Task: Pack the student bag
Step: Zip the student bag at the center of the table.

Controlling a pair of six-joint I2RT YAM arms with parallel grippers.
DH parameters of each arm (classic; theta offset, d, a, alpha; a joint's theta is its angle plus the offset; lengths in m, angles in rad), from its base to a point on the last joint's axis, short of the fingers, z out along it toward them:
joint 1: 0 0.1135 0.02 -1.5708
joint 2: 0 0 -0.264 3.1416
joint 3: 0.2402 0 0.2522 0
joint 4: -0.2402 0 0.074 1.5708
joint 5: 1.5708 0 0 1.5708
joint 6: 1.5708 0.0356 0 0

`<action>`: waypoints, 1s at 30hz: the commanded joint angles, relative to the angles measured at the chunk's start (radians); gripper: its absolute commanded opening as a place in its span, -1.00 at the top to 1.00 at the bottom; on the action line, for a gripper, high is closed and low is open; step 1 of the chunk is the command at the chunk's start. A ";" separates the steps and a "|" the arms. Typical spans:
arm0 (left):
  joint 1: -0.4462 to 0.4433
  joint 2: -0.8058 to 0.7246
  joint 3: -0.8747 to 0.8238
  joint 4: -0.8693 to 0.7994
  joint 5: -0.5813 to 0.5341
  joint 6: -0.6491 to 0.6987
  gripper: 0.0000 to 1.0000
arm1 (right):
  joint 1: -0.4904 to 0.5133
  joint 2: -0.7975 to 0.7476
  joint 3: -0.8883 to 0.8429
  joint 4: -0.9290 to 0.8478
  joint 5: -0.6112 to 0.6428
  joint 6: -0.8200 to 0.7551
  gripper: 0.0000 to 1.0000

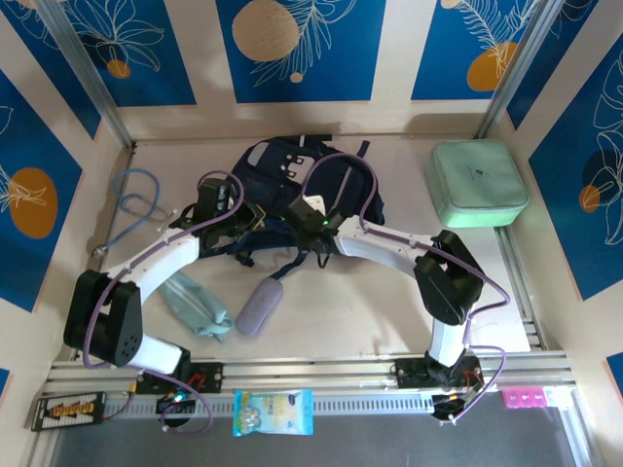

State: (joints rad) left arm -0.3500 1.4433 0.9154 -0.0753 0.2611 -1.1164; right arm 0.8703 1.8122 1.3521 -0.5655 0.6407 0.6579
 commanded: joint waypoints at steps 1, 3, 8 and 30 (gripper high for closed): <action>0.005 -0.017 0.058 0.052 0.027 0.030 1.00 | 0.004 0.013 0.023 -0.019 0.044 0.023 0.64; 0.005 -0.017 0.059 0.047 0.023 0.033 1.00 | 0.004 0.012 0.020 -0.040 0.063 0.040 0.67; 0.005 -0.030 0.056 0.021 -0.009 0.051 1.00 | 0.002 -0.034 -0.051 -0.068 0.097 0.091 0.72; 0.011 -0.026 0.000 0.015 -0.045 0.070 1.00 | -0.154 -0.262 -0.339 -0.041 -0.019 0.141 0.86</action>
State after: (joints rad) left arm -0.3492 1.4433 0.9154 -0.1123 0.2535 -1.0718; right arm 0.7647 1.6138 1.0809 -0.5362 0.6098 0.7784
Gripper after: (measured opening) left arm 0.045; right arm 0.077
